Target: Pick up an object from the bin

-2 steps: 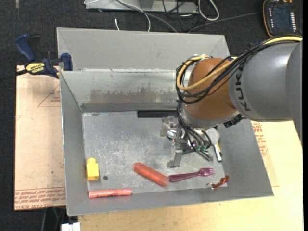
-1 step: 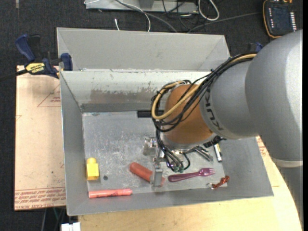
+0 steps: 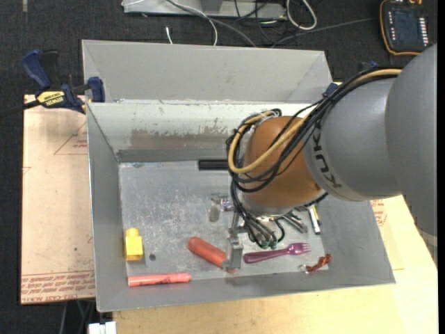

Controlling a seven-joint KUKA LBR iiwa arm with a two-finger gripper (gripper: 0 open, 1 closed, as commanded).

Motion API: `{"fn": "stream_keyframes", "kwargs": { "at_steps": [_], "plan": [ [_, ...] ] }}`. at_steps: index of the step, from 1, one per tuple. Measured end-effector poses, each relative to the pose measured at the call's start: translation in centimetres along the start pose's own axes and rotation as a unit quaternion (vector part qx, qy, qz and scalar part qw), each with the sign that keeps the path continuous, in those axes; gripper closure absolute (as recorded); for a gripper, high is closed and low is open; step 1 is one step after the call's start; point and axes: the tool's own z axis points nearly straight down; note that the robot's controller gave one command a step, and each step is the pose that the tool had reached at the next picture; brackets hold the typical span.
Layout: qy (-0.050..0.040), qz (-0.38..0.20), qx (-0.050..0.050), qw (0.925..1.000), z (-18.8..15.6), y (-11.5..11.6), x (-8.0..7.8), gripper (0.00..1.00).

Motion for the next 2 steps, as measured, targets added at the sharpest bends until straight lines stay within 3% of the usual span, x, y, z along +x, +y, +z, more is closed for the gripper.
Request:
{"fn": "stream_keyframes", "kwargs": {
  "at_steps": [1,2],
  "plan": [
    [0.0092,0.076,-0.001,0.9971,2.0,0.8,2.2,0.0],
    [-0.0059,0.025,-0.001,0.9997,4.7,2.1,1.7,0.0]
  ]
}}
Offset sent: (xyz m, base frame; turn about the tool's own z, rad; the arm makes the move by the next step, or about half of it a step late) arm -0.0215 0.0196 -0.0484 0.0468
